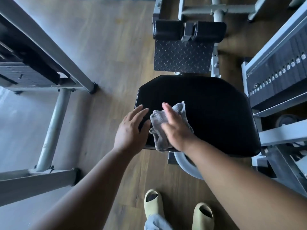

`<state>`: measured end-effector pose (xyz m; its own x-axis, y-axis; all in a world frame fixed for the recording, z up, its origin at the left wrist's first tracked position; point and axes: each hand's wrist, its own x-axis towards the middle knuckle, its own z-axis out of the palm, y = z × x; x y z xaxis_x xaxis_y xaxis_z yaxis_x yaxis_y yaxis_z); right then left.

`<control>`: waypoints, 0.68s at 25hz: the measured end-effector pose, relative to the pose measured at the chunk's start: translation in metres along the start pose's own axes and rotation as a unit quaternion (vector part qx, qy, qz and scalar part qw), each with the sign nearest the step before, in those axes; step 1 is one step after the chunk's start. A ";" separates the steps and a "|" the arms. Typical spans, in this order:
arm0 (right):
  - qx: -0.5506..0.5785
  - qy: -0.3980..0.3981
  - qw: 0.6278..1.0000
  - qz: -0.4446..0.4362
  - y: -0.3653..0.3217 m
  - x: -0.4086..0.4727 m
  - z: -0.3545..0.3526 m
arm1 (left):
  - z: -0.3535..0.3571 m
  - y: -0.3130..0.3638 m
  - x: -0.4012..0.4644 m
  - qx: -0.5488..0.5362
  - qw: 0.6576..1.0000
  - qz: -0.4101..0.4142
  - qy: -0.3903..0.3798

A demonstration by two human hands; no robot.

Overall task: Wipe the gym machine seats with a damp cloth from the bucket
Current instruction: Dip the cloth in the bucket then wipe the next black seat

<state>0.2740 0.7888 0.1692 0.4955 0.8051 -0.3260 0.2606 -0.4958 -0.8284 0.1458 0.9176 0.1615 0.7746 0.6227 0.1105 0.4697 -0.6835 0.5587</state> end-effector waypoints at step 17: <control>-0.420 0.088 0.901 0.072 0.101 -0.018 -0.085 | 0.032 0.018 0.018 0.213 0.968 -0.065 -0.119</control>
<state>0.3616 0.6972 0.1302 0.6779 0.6858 -0.2648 0.6814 -0.7214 -0.1236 0.1818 0.9037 0.1474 0.7486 0.6436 -0.1594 0.6629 -0.7313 0.1605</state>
